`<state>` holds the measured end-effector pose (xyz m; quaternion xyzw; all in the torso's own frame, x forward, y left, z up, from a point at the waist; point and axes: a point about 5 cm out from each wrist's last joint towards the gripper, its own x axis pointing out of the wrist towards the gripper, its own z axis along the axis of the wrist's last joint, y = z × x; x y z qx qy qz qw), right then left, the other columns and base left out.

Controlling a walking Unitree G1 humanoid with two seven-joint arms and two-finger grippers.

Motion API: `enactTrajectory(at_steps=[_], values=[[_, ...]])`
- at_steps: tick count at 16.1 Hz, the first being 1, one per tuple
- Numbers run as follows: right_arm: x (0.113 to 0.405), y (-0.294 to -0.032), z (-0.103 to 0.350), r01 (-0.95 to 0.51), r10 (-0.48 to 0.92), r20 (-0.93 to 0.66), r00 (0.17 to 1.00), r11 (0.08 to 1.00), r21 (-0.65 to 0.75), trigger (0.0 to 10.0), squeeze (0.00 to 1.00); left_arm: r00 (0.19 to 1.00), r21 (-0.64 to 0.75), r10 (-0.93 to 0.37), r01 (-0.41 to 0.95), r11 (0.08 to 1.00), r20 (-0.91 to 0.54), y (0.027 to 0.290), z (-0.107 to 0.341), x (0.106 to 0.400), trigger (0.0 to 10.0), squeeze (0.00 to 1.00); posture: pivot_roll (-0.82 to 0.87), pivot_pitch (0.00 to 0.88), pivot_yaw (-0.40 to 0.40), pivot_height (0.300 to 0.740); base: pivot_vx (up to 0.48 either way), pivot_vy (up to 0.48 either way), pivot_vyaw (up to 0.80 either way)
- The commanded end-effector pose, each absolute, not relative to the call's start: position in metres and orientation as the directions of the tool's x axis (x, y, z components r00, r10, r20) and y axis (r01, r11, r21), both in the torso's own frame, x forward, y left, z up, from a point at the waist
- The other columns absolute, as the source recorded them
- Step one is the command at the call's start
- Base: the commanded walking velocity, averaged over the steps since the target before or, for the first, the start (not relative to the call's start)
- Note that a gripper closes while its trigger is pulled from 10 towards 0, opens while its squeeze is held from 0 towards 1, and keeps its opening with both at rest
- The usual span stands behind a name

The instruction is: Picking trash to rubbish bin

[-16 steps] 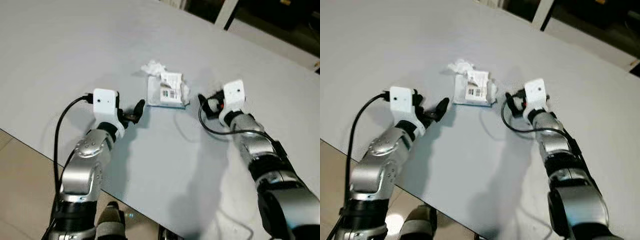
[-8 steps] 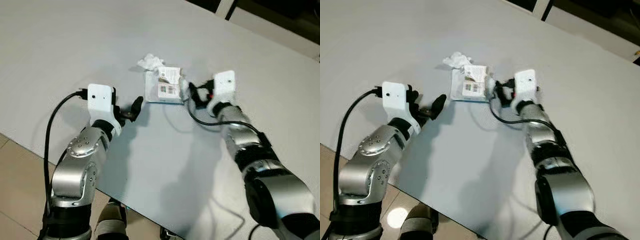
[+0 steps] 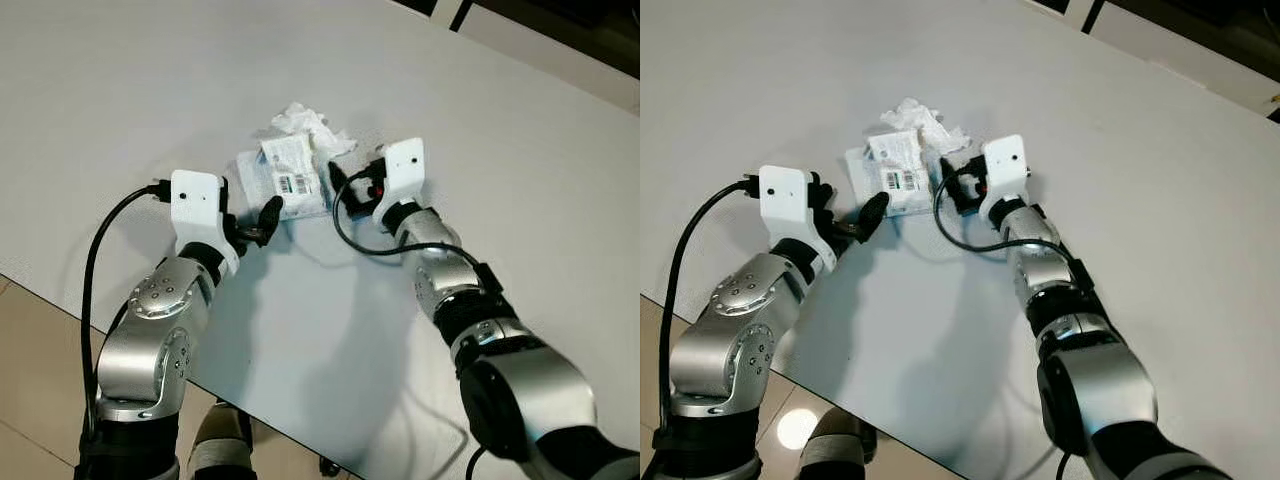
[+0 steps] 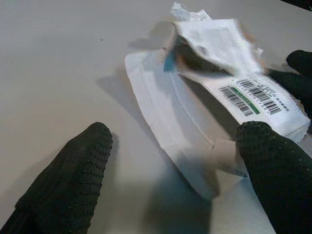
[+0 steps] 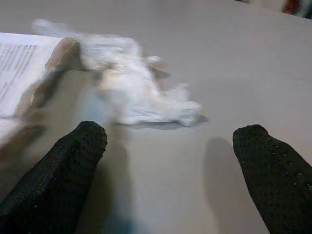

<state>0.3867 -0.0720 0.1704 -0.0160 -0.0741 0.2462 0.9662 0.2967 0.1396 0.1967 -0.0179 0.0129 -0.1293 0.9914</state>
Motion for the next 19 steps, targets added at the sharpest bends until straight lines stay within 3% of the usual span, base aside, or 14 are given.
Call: enactTrajectory(at_steps=[1, 5, 10, 14, 19], values=[[0.37, -0.064, 0.126, -0.54, 0.54, -0.023, 0.841, 0.841, -0.016, 10.0, 0.0, 0.955, -0.042, -0.297, 0.297, 0.954, 0.001, 0.129, 0.205, 0.295, 10.0, 0.0, 0.45, 0.355, -0.15, 0.74, 0.0, 0.0, 0.0], [0.358, -0.063, 0.114, -0.594, 0.594, -0.007, 0.804, 0.804, 0.003, 10.0, 0.0, 0.949, -0.045, -0.315, 0.316, 0.948, 0.031, 0.123, 0.22, 0.3, 10.0, 0.0, 0.42, 0.338, -0.143, 0.74, 0.0, 0.0, 0.0], [0.357, -0.081, 0.108, -0.561, 0.561, -0.011, 0.828, 0.828, -0.002, 10.0, 0.0, 0.944, -0.015, -0.33, 0.33, 0.944, 0.011, 0.118, 0.231, 0.304, 10.0, 0.0, 0.4, 0.318, -0.132, 0.74, 0.0, 0.0, 0.0], [0.356, -0.083, 0.108, -0.558, 0.558, -0.013, 0.83, 0.83, -0.006, 10.0, 0.0, 0.939, -0.096, -0.345, 0.342, 0.935, -0.012, 0.115, 0.225, 0.31, 10.0, 0.0, 0.4, 0.306, -0.135, 0.74, 0.0, 0.0, 0.0], [0.356, -0.086, 0.11, -0.554, 0.554, -0.008, 0.832, 0.832, -0.021, 10.0, 0.0, 0.943, -0.173, -0.326, 0.31, 0.935, -0.073, 0.132, 0.203, 0.331, 10.0, 0.0, 0.39, 0.301, -0.141, 0.74, 0.0, 0.0, 0.0]])
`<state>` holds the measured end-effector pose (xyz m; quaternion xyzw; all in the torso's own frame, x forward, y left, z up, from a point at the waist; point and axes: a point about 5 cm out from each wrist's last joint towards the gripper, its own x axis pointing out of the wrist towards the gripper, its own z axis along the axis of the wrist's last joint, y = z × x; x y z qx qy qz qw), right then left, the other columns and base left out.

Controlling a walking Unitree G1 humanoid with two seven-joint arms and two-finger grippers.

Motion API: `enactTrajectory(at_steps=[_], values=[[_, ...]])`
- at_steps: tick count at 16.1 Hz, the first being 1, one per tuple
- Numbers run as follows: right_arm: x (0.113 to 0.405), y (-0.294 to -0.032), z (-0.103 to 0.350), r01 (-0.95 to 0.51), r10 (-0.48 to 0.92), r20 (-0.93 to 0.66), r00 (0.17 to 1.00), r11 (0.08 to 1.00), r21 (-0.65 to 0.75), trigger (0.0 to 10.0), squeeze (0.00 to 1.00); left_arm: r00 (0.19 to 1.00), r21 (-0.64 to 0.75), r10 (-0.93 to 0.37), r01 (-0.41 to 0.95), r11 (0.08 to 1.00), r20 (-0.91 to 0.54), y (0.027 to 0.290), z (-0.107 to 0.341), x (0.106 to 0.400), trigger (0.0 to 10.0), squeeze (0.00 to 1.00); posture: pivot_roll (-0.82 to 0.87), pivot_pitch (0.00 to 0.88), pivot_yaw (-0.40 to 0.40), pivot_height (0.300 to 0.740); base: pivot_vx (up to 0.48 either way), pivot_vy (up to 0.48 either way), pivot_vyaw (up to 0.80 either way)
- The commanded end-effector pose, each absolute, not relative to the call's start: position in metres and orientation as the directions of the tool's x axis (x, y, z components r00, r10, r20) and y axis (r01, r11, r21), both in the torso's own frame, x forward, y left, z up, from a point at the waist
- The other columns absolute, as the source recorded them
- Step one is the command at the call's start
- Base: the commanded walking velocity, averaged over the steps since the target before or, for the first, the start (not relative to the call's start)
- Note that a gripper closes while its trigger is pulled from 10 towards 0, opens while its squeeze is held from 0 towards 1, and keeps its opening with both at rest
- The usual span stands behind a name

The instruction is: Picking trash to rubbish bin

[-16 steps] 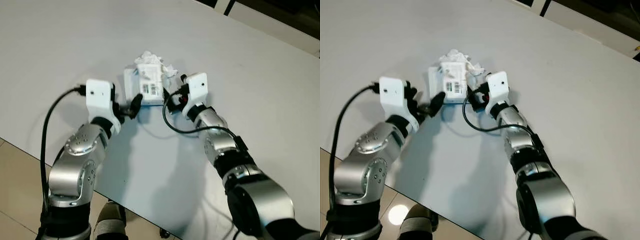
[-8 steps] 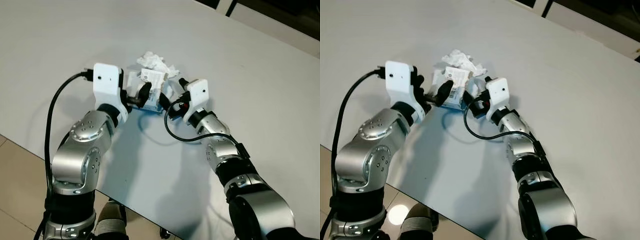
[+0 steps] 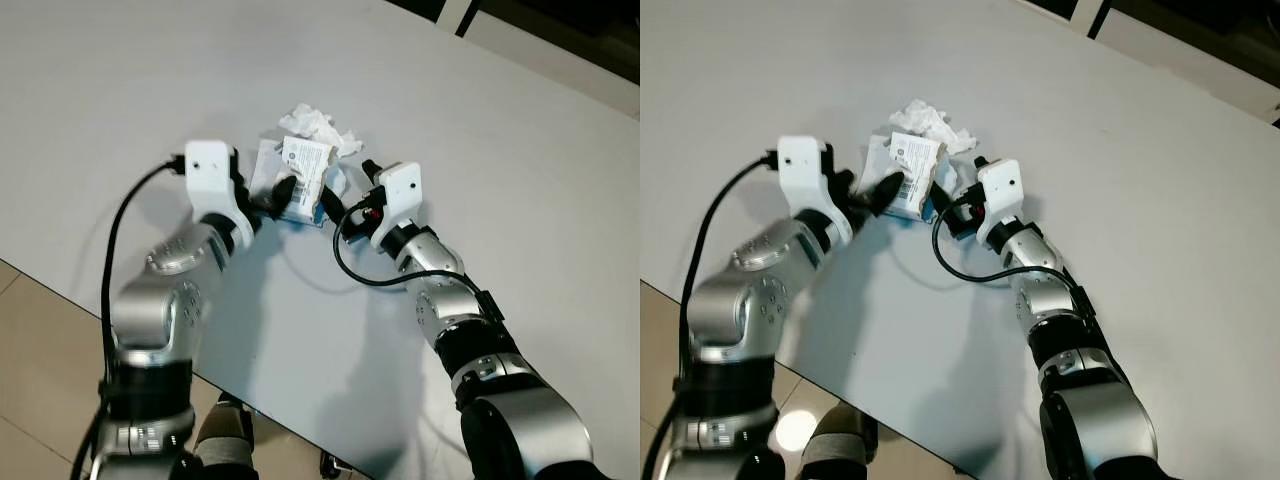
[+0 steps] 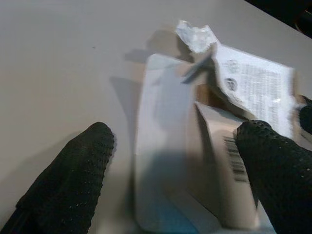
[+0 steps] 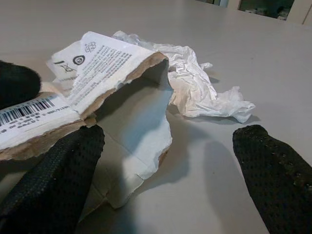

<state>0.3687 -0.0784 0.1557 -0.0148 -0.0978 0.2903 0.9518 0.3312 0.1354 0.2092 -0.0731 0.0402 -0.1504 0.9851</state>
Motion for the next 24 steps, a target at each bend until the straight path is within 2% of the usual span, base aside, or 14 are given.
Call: enactTrajectory(at_steps=[1, 7, 8, 9, 14, 15, 17, 20, 24], values=[[0.356, -0.086, 0.11, -0.554, 0.554, -0.008, 0.832, 0.832, -0.022, 10.0, 0.0, 0.942, -0.176, -0.326, 0.31, 0.934, -0.075, 0.134, 0.201, 0.334, 10.0, 0.0, 0.38, 0.302, -0.14, 0.74, 0.0, 0.0, 0.0], [0.354, -0.085, 0.109, -0.556, 0.556, -0.01, 0.831, 0.831, -0.026, 10.0, 0.0, 0.912, -0.154, -0.41, 0.402, 0.903, -0.023, 0.123, 0.212, 0.345, 10.0, 0.0, 0.38, 0.303, -0.135, 0.74, 0.0, 0.0, 0.0], [0.354, -0.084, 0.109, -0.556, 0.556, -0.01, 0.831, 0.83, -0.027, 10.0, 0.0, 0.905, -0.179, -0.424, 0.411, 0.894, -0.041, 0.121, 0.208, 0.347, 10.0, 0.0, 0.38, 0.302, -0.135, 0.74, 0.0, 0.0, 0.0], [0.354, -0.084, 0.109, -0.556, 0.556, -0.009, 0.831, 0.831, -0.028, 10.0, 0.0, 0.878, -0.259, -0.473, 0.441, 0.859, -0.075, 0.114, 0.201, 0.347, 10.0, 0.0, 0.38, 0.302, -0.135, 0.74, 0.0, 0.0, 0.0], [0.354, -0.086, 0.109, -0.55, 0.55, -0.01, 0.835, 0.835, -0.031, 10.0, 0.0, 0.85, -0.365, -0.509, 0.434, 0.824, -0.139, 0.103, 0.178, 0.351, 10.0, 0.0, 0.37, 0.297, -0.132, 0.74, 0.0, 0.0, 0.0], [0.354, -0.087, 0.109, -0.549, 0.549, -0.01, 0.836, 0.835, -0.032, 10.0, 0.0, 0.84, -0.384, -0.524, 0.44, 0.811, -0.143, 0.099, 0.174, 0.35, 9.0, 0.0, 0.37, 0.297, -0.132, 0.74, 0.0, 0.0, 0.0], [0.354, -0.087, 0.109, -0.547, 0.547, -0.01, 0.837, 0.837, -0.033, 10.0, 0.0, 0.82, -0.415, -0.552, 0.454, 0.788, -0.152, 0.095, 0.168, 0.347, 0.0, 0.0, 0.37, 0.297, -0.132, 0.74, 0.0, 0.0, 0.0], [0.353, -0.088, 0.108, -0.543, 0.543, -0.015, 0.84, 0.839, -0.032, 10.0, 0.0, 0.787, -0.469, -0.598, 0.477, 0.744, -0.149, 0.09, 0.164, 0.343, 0.0, 0.0, 0.36, 0.296, -0.132, 0.74, 0.0, 0.0, 0.0], [0.353, -0.089, 0.107, -0.54, 0.54, -0.021, 0.841, 0.841, -0.032, 10.0, 0.0, 0.782, -0.477, -0.606, 0.481, 0.735, -0.146, 0.089, 0.162, 0.341, 0.0, 0.0, 0.36, 0.296, -0.13, 0.74, 0.0, 0.0, 0.0]])
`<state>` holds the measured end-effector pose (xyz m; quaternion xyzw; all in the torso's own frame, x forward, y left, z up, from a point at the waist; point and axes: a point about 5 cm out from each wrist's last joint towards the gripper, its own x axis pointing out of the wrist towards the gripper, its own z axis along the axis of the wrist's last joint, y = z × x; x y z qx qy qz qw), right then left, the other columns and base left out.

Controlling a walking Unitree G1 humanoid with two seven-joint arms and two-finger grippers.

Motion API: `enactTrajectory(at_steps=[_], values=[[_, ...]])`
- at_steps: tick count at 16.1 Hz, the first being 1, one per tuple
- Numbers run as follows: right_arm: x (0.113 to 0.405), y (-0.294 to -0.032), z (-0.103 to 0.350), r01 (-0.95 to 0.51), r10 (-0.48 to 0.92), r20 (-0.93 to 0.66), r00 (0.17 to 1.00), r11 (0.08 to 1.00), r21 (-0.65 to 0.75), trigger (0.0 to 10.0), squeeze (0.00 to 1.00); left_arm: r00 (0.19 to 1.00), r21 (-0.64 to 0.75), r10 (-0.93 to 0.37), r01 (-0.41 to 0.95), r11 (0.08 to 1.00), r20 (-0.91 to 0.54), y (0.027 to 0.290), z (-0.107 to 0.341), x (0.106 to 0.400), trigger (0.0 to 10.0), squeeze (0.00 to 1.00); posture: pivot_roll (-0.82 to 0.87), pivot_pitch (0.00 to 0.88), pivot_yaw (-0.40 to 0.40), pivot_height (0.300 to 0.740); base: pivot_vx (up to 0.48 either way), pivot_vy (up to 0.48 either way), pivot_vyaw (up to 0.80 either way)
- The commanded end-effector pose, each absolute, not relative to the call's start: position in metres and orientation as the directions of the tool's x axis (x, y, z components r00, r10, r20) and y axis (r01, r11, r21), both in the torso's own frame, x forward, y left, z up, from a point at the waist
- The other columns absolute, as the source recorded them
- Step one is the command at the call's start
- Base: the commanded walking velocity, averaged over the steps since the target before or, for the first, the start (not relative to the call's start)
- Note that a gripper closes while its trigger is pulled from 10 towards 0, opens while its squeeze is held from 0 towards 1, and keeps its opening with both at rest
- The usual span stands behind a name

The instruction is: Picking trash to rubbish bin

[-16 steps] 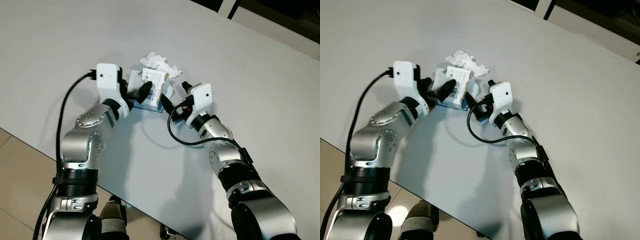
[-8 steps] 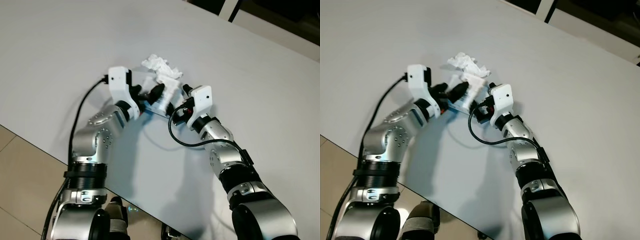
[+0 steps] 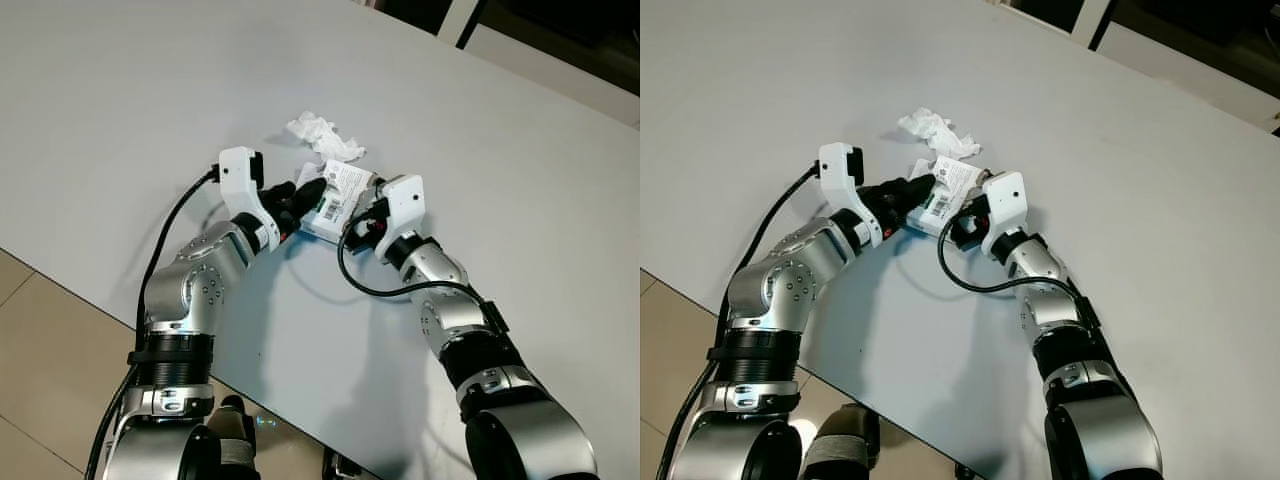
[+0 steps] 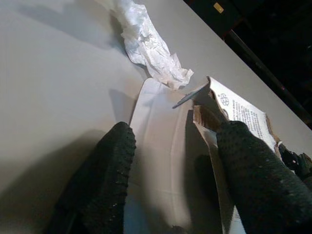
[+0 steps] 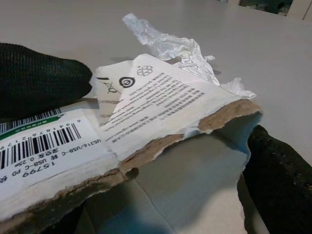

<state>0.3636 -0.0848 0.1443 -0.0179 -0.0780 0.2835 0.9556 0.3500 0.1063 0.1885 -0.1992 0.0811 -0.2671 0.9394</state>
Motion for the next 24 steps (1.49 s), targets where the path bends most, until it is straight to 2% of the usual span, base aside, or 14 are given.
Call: enactTrajectory(at_steps=[1, 8, 17, 21, 22, 23, 24], values=[[0.353, -0.089, 0.107, -0.538, 0.538, -0.022, 0.843, 0.842, -0.033, 10.0, 0.0, 0.783, -0.483, -0.604, 0.477, 0.734, -0.145, 0.09, 0.162, 0.342, 0.0, 0.0, 0.36, 0.295, -0.13, 0.74, 0.0, 0.0, 0.0], [0.354, -0.094, 0.107, -0.518, 0.518, -0.021, 0.855, 0.854, -0.046, 10.0, 0.0, 0.813, -0.485, -0.572, 0.458, 0.745, -0.111, 0.096, 0.171, 0.346, 0.0, 0.0, 0.36, 0.289, -0.133, 0.74, 0.0, 0.0, 0.0], [0.354, -0.122, 0.104, -0.436, 0.435, -0.029, 0.9, 0.895, -0.093, 10.0, 0.0, 0.921, -0.468, -0.387, 0.362, 0.806, 0.046, 0.13, 0.209, 0.354, 0.0, 0.0, 0.36, 0.274, -0.14, 0.74, 0.0, 0.0, 0.0], [0.354, -0.127, 0.103, -0.421, 0.42, -0.035, 0.907, 0.902, -0.098, 10.0, 0.0, 0.923, -0.454, -0.378, 0.368, 0.812, 0.072, 0.135, 0.22, 0.351, 0.0, 0.0, 0.36, 0.268, -0.139, 0.74, 0.0, 0.0, 0.0], [0.354, -0.128, 0.103, -0.418, 0.417, -0.037, 0.908, 0.903, -0.099, 10.0, 0.0, 0.909, -0.451, -0.412, 0.396, 0.8, 0.066, 0.127, 0.222, 0.349, 0.0, 0.59, 0.36, 0.265, -0.141, 0.74, 0.0, 0.0, 0.0], [0.354, -0.128, 0.102, -0.418, 0.416, -0.038, 0.908, 0.903, -0.1, 10.0, 0.0, 0.885, -0.458, -0.462, 0.432, 0.777, 0.053, 0.116, 0.22, 0.345, 9.3, 1.0, 0.36, 0.262, -0.142, 0.74, 0.0, 0.0, 0.0], [0.355, -0.126, 0.103, -0.428, 0.426, -0.04, 0.904, 0.899, -0.099, 10.0, 0.0, 0.859, -0.477, -0.508, 0.472, 0.741, 0.062, 0.104, 0.22, 0.342, 10.0, 1.0, 0.36, 0.26, -0.142, 0.74, 0.0, 0.0, 0.0]])
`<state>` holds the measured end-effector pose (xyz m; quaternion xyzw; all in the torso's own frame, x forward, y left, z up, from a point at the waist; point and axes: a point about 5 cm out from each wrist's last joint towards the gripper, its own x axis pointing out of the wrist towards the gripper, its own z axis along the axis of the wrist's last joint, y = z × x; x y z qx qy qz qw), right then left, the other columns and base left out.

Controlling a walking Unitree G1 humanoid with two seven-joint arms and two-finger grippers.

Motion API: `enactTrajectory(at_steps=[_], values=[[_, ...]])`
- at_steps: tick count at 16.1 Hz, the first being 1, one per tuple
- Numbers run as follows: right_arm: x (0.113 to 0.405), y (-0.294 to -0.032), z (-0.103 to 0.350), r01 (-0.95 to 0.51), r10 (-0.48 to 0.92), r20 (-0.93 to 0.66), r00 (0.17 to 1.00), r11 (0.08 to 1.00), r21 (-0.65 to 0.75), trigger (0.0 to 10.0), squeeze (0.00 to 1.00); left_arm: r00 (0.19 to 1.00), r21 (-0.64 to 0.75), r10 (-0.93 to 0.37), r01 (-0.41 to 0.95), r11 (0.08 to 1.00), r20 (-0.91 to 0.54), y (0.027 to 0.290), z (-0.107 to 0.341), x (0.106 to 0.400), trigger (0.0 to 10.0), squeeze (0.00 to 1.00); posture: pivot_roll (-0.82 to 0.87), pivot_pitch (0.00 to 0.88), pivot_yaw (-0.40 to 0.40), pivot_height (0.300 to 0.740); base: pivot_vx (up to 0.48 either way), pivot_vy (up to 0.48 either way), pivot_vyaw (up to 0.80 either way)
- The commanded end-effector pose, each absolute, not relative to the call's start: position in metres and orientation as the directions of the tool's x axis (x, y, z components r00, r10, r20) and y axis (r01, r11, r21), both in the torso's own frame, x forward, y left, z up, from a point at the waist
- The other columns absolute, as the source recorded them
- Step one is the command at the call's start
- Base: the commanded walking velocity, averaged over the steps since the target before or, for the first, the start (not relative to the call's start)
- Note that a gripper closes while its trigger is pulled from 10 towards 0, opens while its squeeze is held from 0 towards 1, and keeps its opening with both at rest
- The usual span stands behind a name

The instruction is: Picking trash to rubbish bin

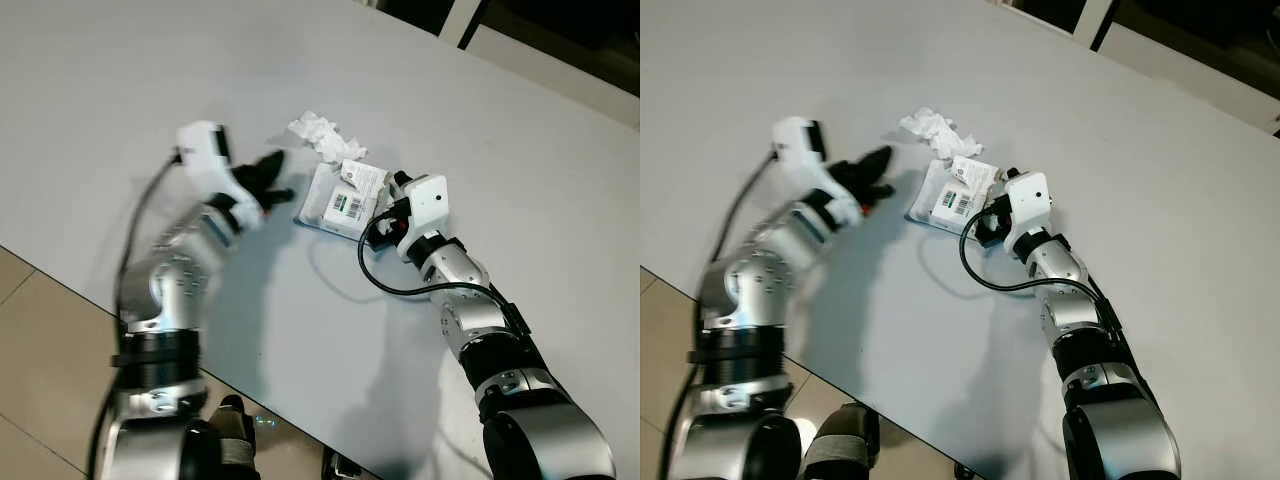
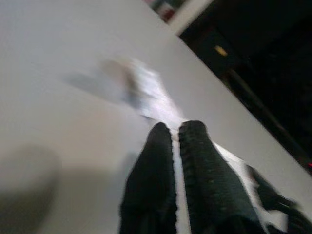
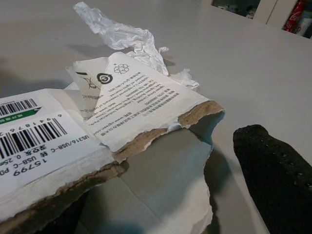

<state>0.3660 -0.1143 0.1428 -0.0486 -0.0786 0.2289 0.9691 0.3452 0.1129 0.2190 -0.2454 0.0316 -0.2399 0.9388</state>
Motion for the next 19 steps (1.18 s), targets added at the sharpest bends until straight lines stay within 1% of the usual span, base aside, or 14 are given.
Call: enactTrajectory(at_steps=[1, 3, 6, 11, 13, 16, 18, 19], values=[[0.355, -0.124, 0.103, -0.436, 0.434, -0.042, 0.9, 0.895, -0.099, 10.0, 0.0, 0.844, -0.473, -0.532, 0.497, 0.728, 0.069, 0.097, 0.221, 0.34, 10.0, 1.0, 0.36, 0.256, -0.141, 0.74, 0.0, 0.0, 0.0], [0.354, -0.118, 0.103, -0.47, 0.468, -0.044, 0.883, 0.877, -0.095, 10.0, 0.0, 0.832, -0.466, -0.549, 0.518, 0.717, 0.081, 0.088, 0.226, 0.339, 10.0, 1.0, 0.36, 0.251, -0.139, 0.74, 0.0, 0.0, 0.0], [0.35, -0.103, 0.101, -0.536, 0.533, -0.054, 0.844, 0.841, -0.077, 10.0, 0.0, 0.828, -0.487, -0.55, 0.529, 0.695, 0.113, 0.085, 0.236, 0.339, 10.0, 1.0, 0.36, 0.247, -0.139, 0.74, 0.0, 0.0, 0.0], [0.348, -0.085, 0.105, -0.579, 0.578, -0.029, 0.816, 0.814, -0.047, 10.0, 0.0, 0.816, -0.496, -0.561, 0.548, 0.673, 0.14, 0.08, 0.251, 0.334, 10.0, 1.0, 0.36, 0.249, -0.142, 0.74, 0.0, 0.0, 0.0], [0.349, -0.077, 0.11, -0.59, 0.59, 0.007, 0.807, 0.807, -0.024, 10.0, 0.0, 0.813, -0.491, -0.564, 0.555, 0.672, 0.148, 0.077, 0.252, 0.332, 10.0, 1.0, 0.36, 0.249, -0.147, 0.74, 0.0, 0.0, 0.0], [0.35, -0.07, 0.127, -0.616, 0.608, 0.11, 0.786, 0.785, 0.06, 10.0, 0.0, 0.805, -0.434, -0.571, 0.577, 0.692, 0.16, 0.07, 0.254, 0.328, 10.0, 1.0, 0.35, 0.245, -0.151, 0.74, 0.0, 0.0, 0.0], [0.349, -0.068, 0.131, -0.625, 0.616, 0.127, 0.778, 0.778, 0.056, 10.0, 0.0, 0.805, -0.415, -0.573, 0.579, 0.702, 0.153, 0.065, 0.252, 0.327, 10.0, 1.0, 0.35, 0.24, -0.154, 0.74, 0.0, 0.0, 0.0], [0.349, -0.068, 0.133, -0.62, 0.61, 0.132, 0.781, 0.784, 0.044, 10.0, 0.0, 0.8, -0.392, -0.579, 0.589, 0.707, 0.158, 0.062, 0.253, 0.326, 10.0, 0.79, 0.34, 0.238, -0.155, 0.74, 0.0, 0.0, 0.0]])
